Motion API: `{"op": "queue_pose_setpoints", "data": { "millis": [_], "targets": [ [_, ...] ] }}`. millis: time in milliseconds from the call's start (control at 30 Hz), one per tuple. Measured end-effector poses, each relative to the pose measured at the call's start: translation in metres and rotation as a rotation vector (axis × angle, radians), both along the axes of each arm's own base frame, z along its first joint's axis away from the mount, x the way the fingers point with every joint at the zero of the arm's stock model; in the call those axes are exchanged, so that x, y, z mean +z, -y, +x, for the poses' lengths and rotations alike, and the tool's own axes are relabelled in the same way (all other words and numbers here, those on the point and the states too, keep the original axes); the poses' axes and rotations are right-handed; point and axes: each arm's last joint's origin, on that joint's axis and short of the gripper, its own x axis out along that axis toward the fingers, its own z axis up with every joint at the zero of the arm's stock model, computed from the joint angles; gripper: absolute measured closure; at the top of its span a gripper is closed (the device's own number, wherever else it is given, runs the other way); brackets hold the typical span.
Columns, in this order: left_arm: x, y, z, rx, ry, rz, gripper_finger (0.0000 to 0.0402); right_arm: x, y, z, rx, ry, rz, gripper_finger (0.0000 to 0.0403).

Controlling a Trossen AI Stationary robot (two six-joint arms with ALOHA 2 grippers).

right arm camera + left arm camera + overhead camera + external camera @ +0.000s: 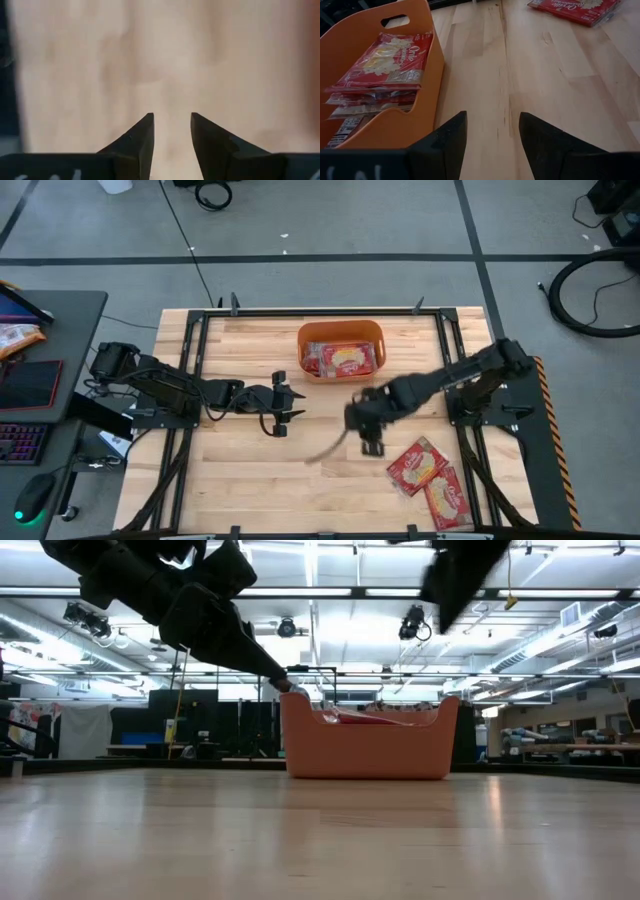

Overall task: Sort popcorn bags into baskets
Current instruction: Put the top red popcorn bag into the orange bin

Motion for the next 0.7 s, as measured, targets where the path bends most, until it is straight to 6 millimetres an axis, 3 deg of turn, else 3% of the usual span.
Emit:
{"op": "queue_pose_setpoints", "data": {
  "millis": [133, 300, 500, 700],
  "targets": [
    [0.000, 0.000, 0.000, 0.008, -0.002, -0.014, 0.0217, -0.028, -0.031, -0.023, 0.001, -0.136, 0.050, 0.0270],
    [0.000, 0.000, 0.000, 0.009, -0.002, -0.016, 0.0217, -0.063, -0.056, -0.056, -0.042, -0.360, 0.146, 0.0270],
    [-0.001, 0.000, -0.001, 0.007, -0.009, -0.012, 0.0217, -0.107, -0.058, -0.095, -0.088, -0.585, 0.141, 0.0271],
    [-0.004, -0.001, -0.003, 0.024, -0.054, 0.040, 0.0217, -0.134, -0.052, -0.110, -0.123, -0.668, 0.233, 0.0271]
  ]
}}
